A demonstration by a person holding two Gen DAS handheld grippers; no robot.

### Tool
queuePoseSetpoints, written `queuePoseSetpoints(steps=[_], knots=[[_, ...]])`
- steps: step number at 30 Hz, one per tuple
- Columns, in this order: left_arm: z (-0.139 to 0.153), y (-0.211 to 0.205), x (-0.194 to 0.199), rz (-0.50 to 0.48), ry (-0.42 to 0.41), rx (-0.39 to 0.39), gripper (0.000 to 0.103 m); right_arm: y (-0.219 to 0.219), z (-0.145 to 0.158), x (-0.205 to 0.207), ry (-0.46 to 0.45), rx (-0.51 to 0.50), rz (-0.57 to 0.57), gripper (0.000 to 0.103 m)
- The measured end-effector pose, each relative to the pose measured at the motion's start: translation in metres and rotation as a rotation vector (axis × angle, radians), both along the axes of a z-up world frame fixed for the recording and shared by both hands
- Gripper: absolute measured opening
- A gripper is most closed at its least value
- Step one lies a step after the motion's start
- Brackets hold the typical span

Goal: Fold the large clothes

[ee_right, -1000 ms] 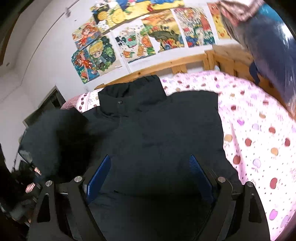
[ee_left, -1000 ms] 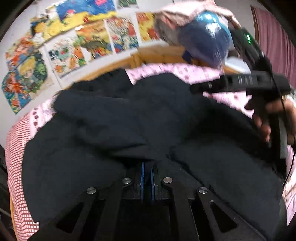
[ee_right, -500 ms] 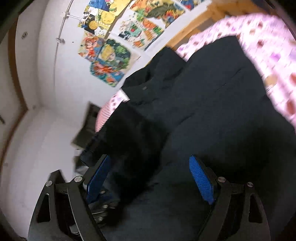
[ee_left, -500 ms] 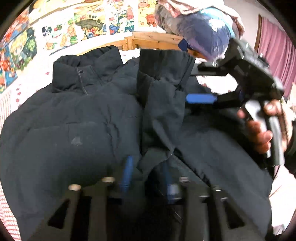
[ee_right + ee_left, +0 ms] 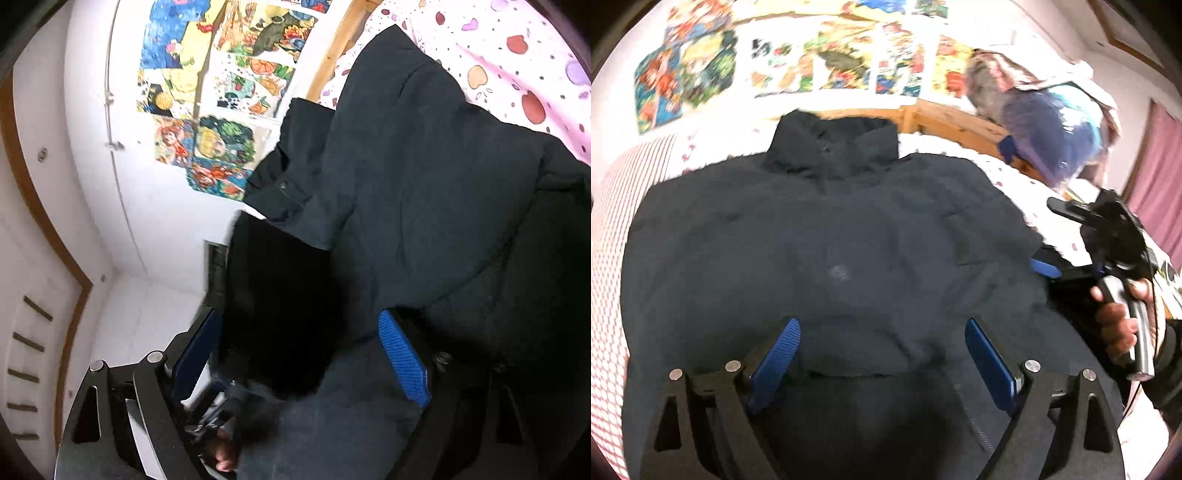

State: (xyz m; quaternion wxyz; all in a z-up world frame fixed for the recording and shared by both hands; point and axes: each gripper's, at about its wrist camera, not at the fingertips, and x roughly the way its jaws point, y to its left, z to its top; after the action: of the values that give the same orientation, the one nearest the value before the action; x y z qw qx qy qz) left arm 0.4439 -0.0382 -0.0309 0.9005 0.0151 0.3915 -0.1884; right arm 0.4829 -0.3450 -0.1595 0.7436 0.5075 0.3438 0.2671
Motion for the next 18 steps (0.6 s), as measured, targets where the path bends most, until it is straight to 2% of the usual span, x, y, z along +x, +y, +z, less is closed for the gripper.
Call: queuePoseSetpoints(steps=[2, 5, 8, 10, 11, 12, 13, 17, 18], knots=[[-0.008, 0.008, 0.007, 0.027, 0.031, -0.027, 0.090, 0.001, -0.001, 0.003, 0.005, 0.017, -0.007, 0.086], [-0.012, 0.012, 0.006, 0.040, 0.037, -0.052, 0.090, 0.007, 0.001, 0.009, 0.032, -0.037, 0.002, 0.086], [-0.011, 0.014, 0.003, 0.047, 0.013, -0.061, 0.090, 0.025, 0.008, 0.016, 0.074, -0.181, 0.014, 0.084], [-0.008, 0.019, -0.001, 0.062, -0.008, -0.070, 0.090, 0.047, 0.013, 0.023, 0.105, -0.320, 0.024, 0.082], [-0.004, 0.022, -0.001, 0.073, -0.020, -0.079, 0.090, 0.052, 0.015, 0.022, 0.111, -0.367, 0.018, 0.069], [0.001, 0.027, -0.003, 0.098, -0.034, -0.091, 0.090, 0.060, 0.017, 0.024, 0.122, -0.427, 0.011, 0.050], [0.006, 0.031, -0.004, 0.120, -0.041, -0.100, 0.090, 0.068, 0.019, 0.026, 0.143, -0.480, 0.011, 0.045], [0.026, 0.059, -0.002, 0.222, -0.054, -0.173, 0.090, 0.069, 0.031, 0.028, 0.138, -0.501, -0.008, 0.018], [0.030, 0.067, 0.001, 0.247, -0.051, -0.174, 0.090, 0.070, 0.040, 0.028, 0.117, -0.510, -0.007, 0.008]])
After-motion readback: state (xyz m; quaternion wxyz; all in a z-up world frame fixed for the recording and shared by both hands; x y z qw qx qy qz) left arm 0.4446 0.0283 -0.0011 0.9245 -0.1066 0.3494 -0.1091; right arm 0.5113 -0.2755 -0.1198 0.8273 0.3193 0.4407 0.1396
